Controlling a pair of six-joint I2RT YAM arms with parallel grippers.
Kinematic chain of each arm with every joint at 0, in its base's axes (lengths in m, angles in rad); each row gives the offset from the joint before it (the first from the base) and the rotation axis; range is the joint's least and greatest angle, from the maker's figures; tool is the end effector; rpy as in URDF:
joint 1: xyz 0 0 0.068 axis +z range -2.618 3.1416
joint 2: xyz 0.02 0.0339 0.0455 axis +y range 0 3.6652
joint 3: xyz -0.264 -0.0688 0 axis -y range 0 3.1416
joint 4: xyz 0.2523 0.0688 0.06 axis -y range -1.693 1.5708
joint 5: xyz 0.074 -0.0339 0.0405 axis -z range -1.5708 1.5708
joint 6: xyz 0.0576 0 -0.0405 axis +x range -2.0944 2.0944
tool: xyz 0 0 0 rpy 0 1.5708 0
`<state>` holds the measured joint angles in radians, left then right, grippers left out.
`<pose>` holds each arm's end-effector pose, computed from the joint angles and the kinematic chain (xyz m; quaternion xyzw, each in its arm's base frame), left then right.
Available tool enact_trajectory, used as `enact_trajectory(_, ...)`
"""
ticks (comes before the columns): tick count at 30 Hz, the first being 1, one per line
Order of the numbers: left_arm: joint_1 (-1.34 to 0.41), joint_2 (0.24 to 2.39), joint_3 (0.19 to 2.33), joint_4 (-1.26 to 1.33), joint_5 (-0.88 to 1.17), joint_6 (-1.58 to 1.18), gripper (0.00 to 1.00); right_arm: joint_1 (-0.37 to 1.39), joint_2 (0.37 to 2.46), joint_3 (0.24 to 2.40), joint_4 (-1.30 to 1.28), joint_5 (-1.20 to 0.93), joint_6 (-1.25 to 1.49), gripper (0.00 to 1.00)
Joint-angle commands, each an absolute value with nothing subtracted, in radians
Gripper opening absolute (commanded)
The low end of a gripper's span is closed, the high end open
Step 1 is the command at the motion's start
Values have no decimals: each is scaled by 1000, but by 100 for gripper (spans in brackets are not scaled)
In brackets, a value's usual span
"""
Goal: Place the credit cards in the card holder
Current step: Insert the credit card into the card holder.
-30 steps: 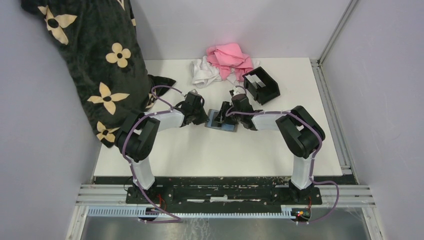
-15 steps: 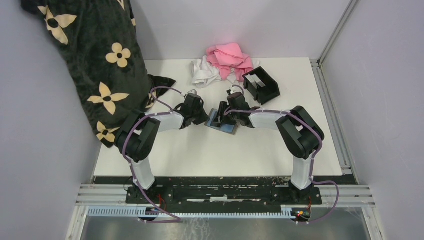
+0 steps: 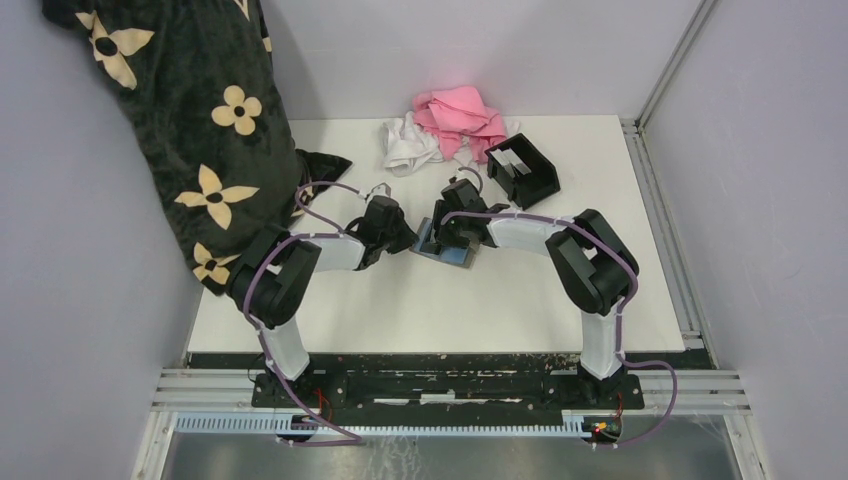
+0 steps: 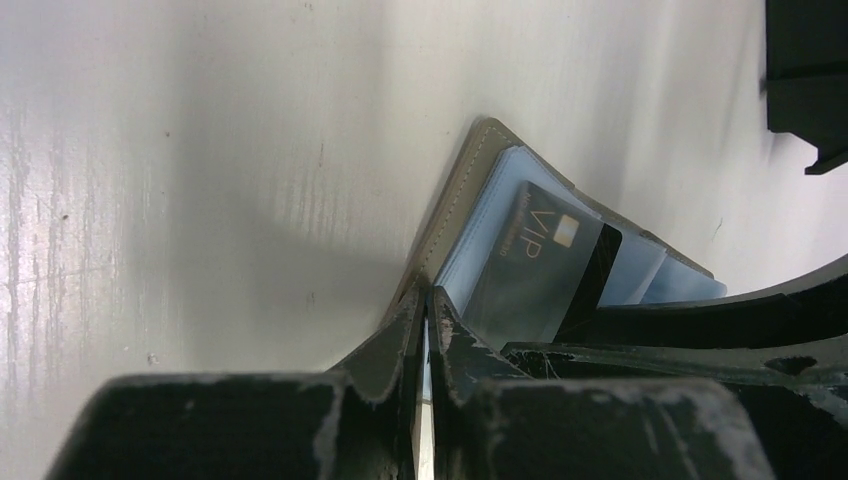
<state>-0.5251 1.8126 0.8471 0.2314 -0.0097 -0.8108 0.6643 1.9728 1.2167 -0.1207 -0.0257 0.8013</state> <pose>0.3237 -0.1869 0.1083 -0.1320 0.9042 -0.2481 0.3217 0.3394 0.2676 0.1259 0.0600 0.9384 0.2365 0.2447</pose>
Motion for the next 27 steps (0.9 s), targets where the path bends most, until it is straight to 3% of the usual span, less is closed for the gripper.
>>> enact_trajectory(1, -587, 1878, 753, 92, 103, -863, 9, 705, 2090, 1178, -374, 50, 796, 52)
enact_trajectory(5, -596, 1808, 722, 110, 117, -893, 10, 705, 2059, 1153, -385, 84, 774, 52)
enact_trajectory(13, -594, 1621, 721, 19, 0, -891, 20, 705, 2051, 1173, -419, 103, 744, 52)
enact_trajectory(27, -589, 1550, 704, -18, -129, -887, 23, 707, 2035, 1146, -416, 100, 673, 53)
